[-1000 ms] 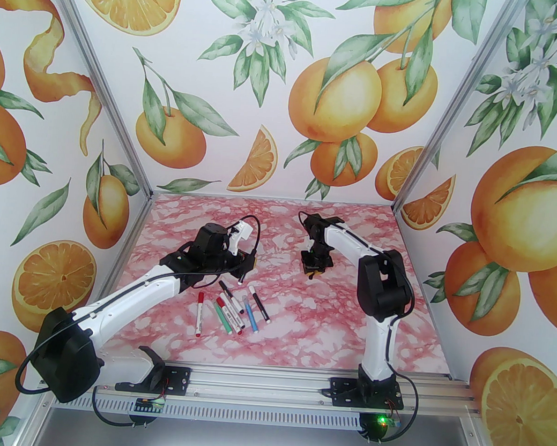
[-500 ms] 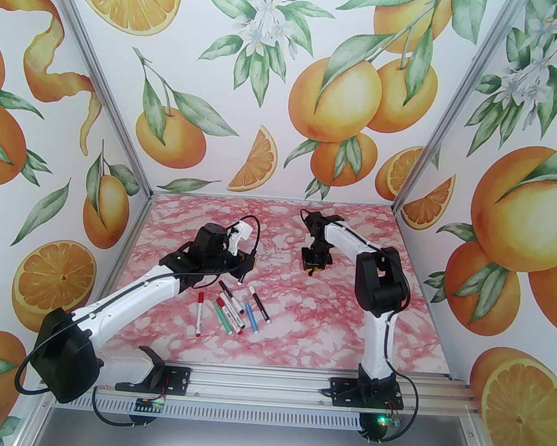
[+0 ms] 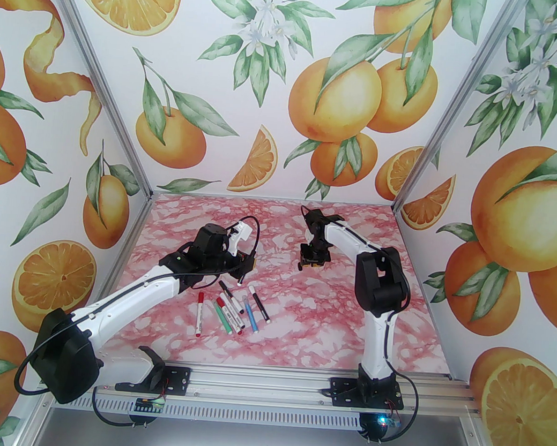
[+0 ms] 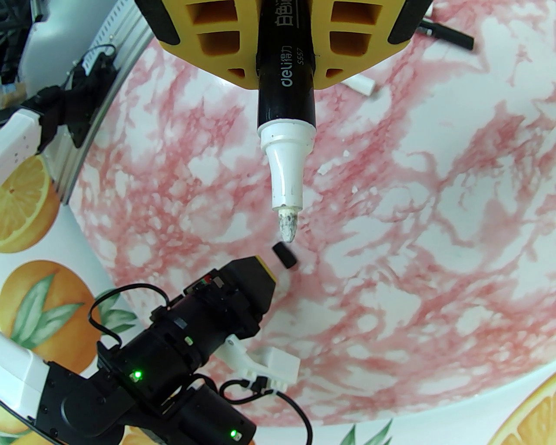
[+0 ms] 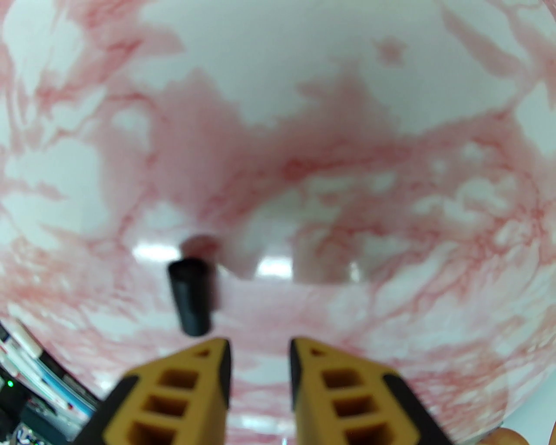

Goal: Open the pen caps

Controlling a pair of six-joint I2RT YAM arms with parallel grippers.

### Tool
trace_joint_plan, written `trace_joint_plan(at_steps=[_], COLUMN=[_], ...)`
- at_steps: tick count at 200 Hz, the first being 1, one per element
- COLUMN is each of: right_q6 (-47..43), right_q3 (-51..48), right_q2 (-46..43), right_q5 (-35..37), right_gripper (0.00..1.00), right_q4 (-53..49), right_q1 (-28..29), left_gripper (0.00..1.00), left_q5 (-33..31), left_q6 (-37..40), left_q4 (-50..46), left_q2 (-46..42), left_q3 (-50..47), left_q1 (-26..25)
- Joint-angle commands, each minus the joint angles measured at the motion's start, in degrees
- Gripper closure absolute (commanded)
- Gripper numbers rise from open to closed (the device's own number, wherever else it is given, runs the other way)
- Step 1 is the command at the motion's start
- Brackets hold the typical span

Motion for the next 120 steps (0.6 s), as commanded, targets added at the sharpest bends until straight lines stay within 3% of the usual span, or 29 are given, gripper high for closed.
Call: trace_joint_plan(at_steps=[1,50,88,120], right_q6=[1.14,4.48,7.15,9.37], right_q3=[-3.50,-17.76,-30.81,-39.38], right_q2=[-3.25,-14.00,-24.08,-31.61], right_q5=[1.72,4.39,3.99,3.36], right_gripper=[0.69,0.64,0.55,0.49], right_q4=[4.10,17.76,29.46,36.49], right_q1=[0.27,4.39,8.33,11.34], left_gripper=[0.94,0.92,0.93,0.93], left_q5=[-2.51,-5.70,-6.18,-9.85], left_q6=[-0.77,-0.36,-0.11,2.24], left_q4=[-0.49,-4.68,-4.47,-4.31], left_q2=[-0.34,5.20,11.64,17.94], left_q3=[0.16,3.86,5.03,8.04], left_q1=[0.39,4.37,10.38,12.33])
